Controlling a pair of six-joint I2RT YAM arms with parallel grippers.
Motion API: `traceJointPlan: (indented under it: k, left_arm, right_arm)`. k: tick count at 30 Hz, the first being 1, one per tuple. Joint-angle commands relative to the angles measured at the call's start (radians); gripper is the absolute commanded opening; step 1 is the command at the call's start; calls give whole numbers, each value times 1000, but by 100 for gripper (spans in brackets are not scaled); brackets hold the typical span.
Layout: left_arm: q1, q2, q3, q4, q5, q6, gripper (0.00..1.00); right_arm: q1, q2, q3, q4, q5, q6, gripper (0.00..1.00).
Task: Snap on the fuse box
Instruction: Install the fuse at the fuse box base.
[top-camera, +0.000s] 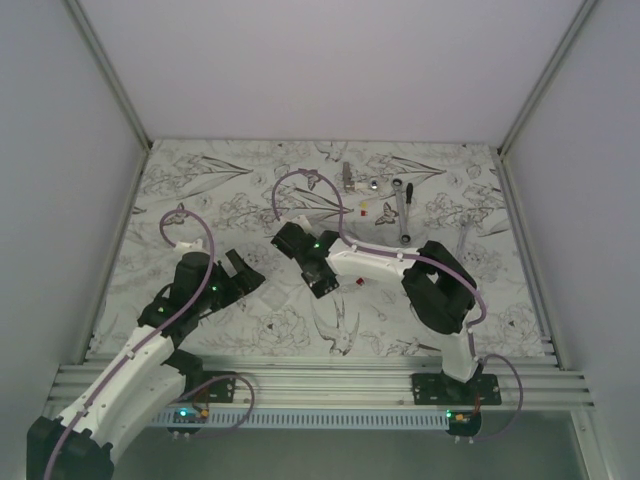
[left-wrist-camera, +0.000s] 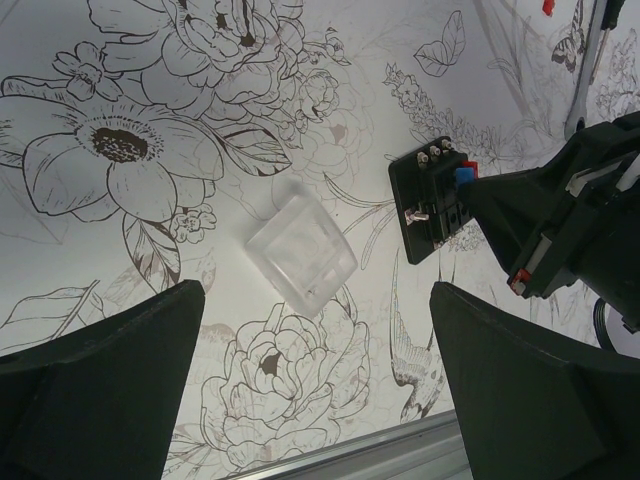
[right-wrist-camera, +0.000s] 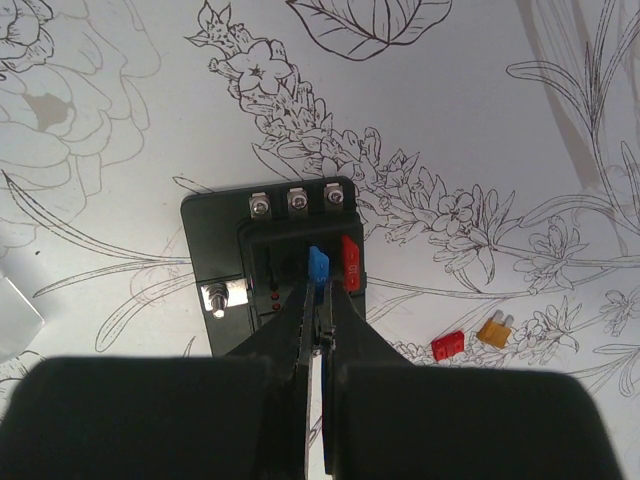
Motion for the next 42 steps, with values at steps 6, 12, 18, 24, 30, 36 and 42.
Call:
traceJointPlan:
  k: [6, 12, 18, 24, 30, 36, 42]
  left_arm:
    - [8, -5, -4, -22, 21, -5, 100]
    - [8, -7, -1, -22, 25, -15, 100]
    - [8, -22, -7, -21, 25, -29, 100]
    - [7, -35, -10, -22, 28, -34, 100]
    - [7, -38, -13, -24, 30, -36, 100]
    - [7, -44, -13, -22, 31, -39, 100]
    - [8, -45, -13, -23, 34, -42, 100]
  right_arm:
    - [10, 50, 50, -37, -23, -57, 0]
    - [12, 39, 46, -26, -11, -62, 0]
    - [27, 12, 18, 43, 18, -55, 0]
    - [32, -4, 7, 65, 22, -73, 0]
    - [35, -2, -14, 79, -14, -126, 0]
    - [35, -36, -65, 100, -14, -168, 0]
    - [35, -120, -126, 102, -16, -192, 0]
